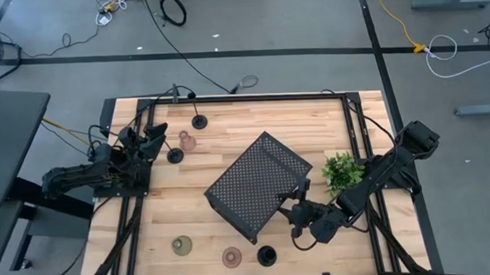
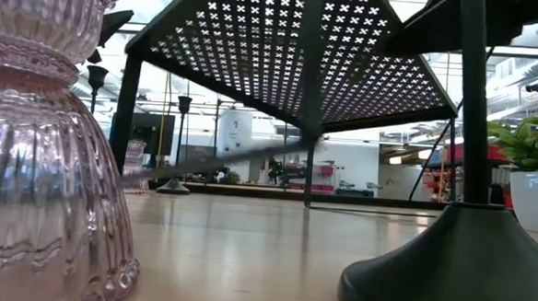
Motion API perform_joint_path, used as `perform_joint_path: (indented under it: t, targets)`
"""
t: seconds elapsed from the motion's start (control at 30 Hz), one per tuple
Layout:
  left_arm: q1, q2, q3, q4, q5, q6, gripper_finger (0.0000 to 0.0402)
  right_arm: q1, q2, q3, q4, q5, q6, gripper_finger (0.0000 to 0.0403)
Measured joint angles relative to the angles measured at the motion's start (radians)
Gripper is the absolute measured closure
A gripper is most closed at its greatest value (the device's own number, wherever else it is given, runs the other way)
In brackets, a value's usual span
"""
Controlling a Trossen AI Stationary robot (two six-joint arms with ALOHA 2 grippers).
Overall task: Pick & Place candle stick holders
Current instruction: Move the shelf to the middle of the table
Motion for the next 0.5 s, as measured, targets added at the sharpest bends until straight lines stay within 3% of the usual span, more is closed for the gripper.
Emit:
perform_joint_path:
  t: [0.27,0.5]
  targets:
    - [0.0,0.0,0.0,-0.001,0.023,-0.001,0.0087,-0.001,0.0,0.0,0.001,-0.023,0.014,0.0161]
    - [0.0,0.0,0.0,0.0,0.208,0.002,0.0087,-0.002,0.0,0.0,0.001,-0.034,0.009,0.0158]
